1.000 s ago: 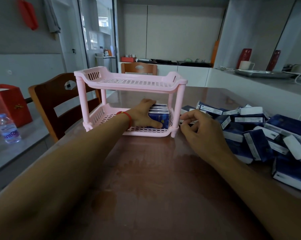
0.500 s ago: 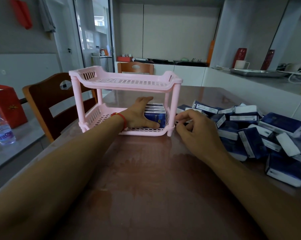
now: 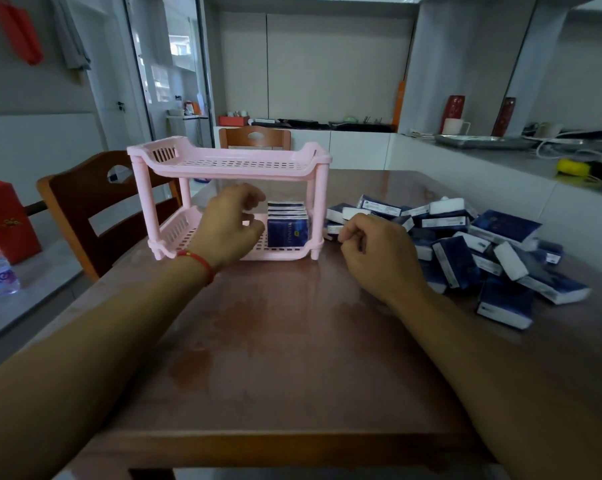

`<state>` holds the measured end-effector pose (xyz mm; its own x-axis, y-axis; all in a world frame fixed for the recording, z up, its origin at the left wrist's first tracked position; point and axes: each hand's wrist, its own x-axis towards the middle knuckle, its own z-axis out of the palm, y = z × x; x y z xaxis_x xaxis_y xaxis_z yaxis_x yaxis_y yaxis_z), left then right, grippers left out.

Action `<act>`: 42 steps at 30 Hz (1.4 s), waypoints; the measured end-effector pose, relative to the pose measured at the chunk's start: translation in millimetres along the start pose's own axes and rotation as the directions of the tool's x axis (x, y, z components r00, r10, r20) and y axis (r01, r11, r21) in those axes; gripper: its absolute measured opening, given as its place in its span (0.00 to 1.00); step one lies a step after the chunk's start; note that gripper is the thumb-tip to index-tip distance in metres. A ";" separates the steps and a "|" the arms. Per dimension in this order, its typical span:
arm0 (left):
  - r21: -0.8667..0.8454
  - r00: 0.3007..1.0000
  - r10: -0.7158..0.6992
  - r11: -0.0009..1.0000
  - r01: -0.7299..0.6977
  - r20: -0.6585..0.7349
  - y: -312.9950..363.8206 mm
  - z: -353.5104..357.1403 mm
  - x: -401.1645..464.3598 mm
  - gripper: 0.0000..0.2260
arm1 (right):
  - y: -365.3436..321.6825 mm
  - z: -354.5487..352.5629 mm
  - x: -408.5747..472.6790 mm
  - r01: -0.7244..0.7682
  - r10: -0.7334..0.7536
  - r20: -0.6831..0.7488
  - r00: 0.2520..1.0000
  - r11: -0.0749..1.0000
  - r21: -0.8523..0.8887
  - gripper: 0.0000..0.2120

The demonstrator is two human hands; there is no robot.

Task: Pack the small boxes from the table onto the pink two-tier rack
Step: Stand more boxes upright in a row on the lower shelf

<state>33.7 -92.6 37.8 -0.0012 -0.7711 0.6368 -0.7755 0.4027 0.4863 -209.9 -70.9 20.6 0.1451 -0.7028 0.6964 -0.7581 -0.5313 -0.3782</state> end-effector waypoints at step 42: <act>-0.188 0.870 0.349 0.935 -0.300 0.347 61.8 35.3 -54.4 0.24 | 23.4 -58.5 -53.2 -0.227 0.301 0.213 0.930 0.922 -0.315 0.13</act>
<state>-36.4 -43.2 12.1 -0.4908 -0.7016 0.5165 -0.6060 0.7009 0.3762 -272.6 -18.3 10.5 0.0416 -0.9139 0.4037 -0.9320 -0.1811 -0.3139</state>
